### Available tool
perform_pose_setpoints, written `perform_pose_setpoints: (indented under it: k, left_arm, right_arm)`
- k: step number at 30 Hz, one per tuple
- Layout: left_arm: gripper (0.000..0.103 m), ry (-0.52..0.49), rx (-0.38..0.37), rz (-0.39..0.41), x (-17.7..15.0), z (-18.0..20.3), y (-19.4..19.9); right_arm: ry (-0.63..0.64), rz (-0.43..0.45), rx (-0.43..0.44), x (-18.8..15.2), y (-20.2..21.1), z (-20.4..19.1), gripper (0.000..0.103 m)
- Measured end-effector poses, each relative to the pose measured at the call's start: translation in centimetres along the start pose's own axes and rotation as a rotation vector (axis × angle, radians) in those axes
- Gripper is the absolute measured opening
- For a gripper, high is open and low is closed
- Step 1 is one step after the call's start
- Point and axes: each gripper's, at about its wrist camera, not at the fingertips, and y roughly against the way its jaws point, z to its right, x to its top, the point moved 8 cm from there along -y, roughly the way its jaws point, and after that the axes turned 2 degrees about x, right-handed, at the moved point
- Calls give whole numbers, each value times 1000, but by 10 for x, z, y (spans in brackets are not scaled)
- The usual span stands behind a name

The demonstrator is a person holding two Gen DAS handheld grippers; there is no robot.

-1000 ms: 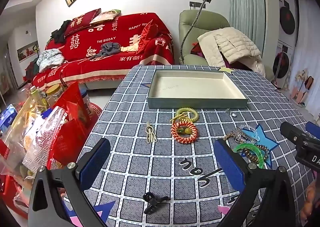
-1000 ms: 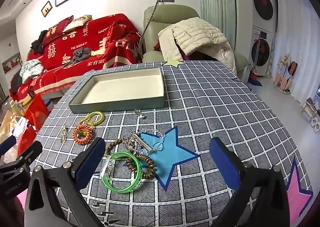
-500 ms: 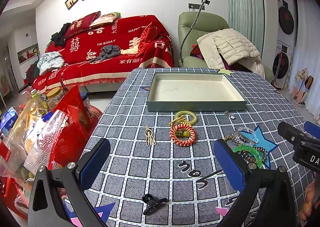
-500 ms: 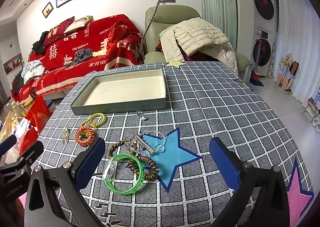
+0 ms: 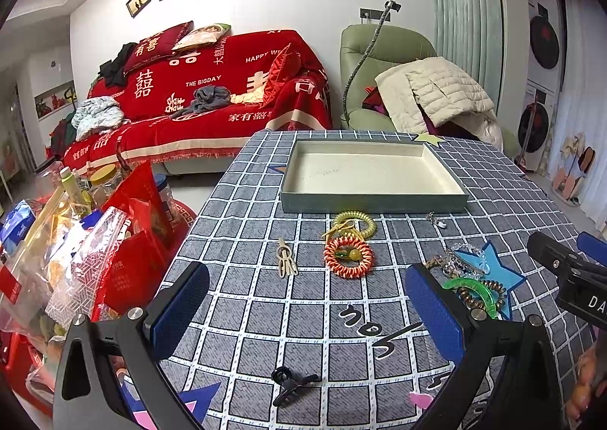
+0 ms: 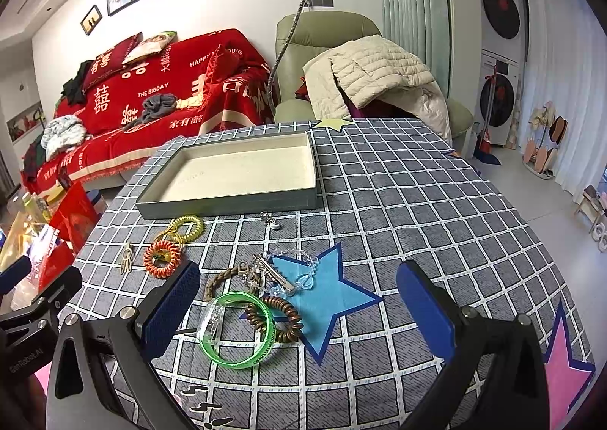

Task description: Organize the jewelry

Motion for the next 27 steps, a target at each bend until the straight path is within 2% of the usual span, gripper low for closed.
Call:
perform_pose_setpoints:
  k: [27]
  left_arm:
    - [103, 16, -1, -5, -2, -5, -2]
  right_arm:
    - [-2, 6, 2, 2, 2, -3, 103]
